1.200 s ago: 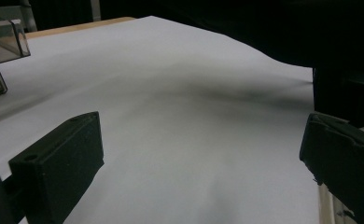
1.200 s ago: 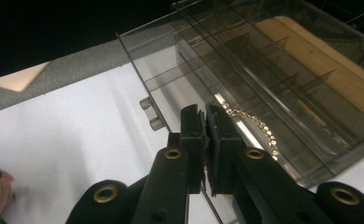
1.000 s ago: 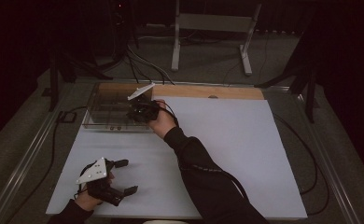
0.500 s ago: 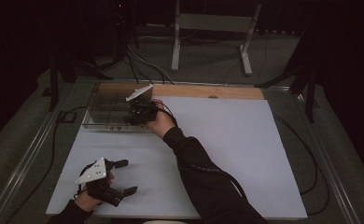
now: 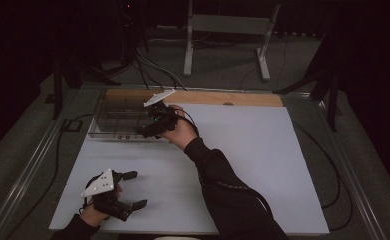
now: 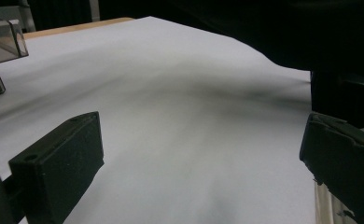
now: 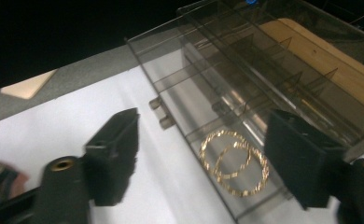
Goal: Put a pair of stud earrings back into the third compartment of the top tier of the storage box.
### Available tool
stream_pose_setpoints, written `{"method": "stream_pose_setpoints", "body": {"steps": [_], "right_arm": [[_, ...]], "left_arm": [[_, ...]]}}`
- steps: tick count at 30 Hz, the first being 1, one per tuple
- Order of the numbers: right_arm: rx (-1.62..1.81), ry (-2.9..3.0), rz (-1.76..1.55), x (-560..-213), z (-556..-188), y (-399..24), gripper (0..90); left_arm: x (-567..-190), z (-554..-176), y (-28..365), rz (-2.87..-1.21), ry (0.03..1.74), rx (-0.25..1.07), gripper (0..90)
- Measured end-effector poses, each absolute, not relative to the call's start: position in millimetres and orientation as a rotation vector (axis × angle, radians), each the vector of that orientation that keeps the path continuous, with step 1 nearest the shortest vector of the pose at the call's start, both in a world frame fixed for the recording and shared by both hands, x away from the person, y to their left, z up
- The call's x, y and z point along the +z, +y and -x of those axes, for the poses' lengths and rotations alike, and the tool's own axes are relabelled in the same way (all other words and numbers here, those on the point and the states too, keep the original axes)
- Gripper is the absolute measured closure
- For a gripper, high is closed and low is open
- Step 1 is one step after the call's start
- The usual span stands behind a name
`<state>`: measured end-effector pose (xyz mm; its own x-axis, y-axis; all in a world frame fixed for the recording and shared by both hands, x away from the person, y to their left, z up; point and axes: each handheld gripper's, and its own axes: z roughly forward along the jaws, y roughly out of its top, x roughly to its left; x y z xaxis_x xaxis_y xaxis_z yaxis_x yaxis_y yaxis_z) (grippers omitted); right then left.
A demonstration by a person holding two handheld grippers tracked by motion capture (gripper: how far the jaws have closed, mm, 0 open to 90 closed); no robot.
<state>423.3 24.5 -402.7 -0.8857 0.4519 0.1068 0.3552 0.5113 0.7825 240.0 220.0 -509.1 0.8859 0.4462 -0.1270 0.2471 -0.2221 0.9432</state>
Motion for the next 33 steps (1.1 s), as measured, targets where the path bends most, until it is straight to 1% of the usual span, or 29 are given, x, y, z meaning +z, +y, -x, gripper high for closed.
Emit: {"method": "stream_pose_setpoints", "body": {"steps": [2,7,8,10,20,33], "right_arm": [[1.332,2.651,-0.702,-402,-421,18,16.7],[1.338,2.637,-0.710,-403,-416,3,13.5],[1.338,2.644,-0.701,-405,-413,-5,8.4],[1.319,2.643,-0.693,-407,-410,-12,1.6],[1.389,2.609,-0.751,-419,-395,-51,0.1],[1.390,2.595,-0.821,-450,-366,-103,0.2]], "left_arm": [[-509,-240,219,-1.815,0.519,0.200,0.5],[-509,-240,219,-1.815,0.520,0.199,0.5],[-509,-240,219,-1.814,0.522,0.199,0.5],[-509,-240,219,-1.815,0.522,0.199,0.5],[-510,-240,219,-1.822,0.521,0.200,0.5],[-510,-241,217,-1.830,0.523,0.198,0.5]]}}
